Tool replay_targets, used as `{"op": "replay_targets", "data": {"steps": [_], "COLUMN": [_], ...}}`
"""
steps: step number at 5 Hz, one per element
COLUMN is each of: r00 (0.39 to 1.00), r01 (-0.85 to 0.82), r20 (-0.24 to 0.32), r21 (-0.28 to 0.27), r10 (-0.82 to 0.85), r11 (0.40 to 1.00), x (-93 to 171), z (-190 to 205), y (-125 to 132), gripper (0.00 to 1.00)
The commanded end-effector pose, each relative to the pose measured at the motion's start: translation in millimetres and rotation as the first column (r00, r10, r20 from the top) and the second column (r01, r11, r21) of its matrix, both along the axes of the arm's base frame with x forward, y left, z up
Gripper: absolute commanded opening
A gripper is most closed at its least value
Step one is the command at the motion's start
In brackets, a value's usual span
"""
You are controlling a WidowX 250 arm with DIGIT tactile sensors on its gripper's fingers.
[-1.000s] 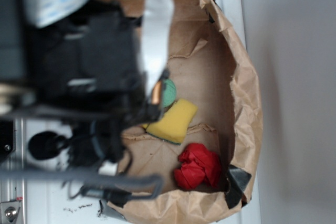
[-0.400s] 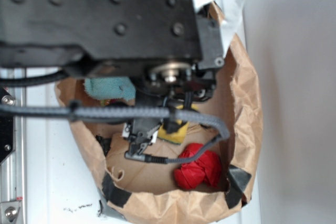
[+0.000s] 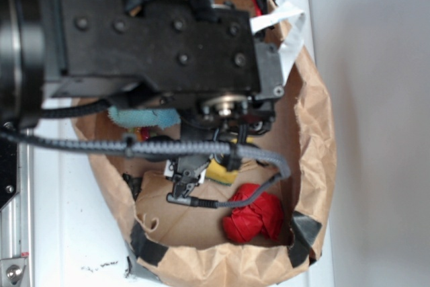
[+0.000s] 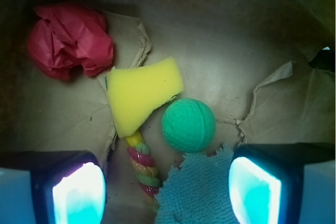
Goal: Grab the green ball.
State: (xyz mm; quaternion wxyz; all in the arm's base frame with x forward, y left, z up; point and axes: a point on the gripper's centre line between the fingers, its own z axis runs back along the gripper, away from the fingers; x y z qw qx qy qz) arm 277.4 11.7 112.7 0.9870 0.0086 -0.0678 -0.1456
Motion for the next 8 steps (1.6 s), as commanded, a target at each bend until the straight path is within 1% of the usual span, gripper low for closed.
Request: {"op": "replay_targets", "data": {"steps": [1, 5, 6, 7, 8], "r00": [0.999, 0.999, 0.999, 0.991, 0.976], "r01": [0.012, 0.012, 0.009, 0.136, 0.218], "r20": [0.043, 0.043, 0.037, 0.006, 0.023], "r21": [0.038, 0.038, 0.021, 0.022, 0.011], "r10": [-0.014, -0.014, -0.010, -0.136, -0.218], "r11": [0.999, 0.999, 1.000, 0.991, 0.976], "x": [18.2, 18.2, 18.9, 25.4, 20.9], "z": [1.6, 1.6, -7.4, -17.6, -13.5], "y": [-1.6, -1.6, 0.6, 1.2, -6.2], "gripper": [1.00, 1.00, 1.00, 1.00, 1.00]}}
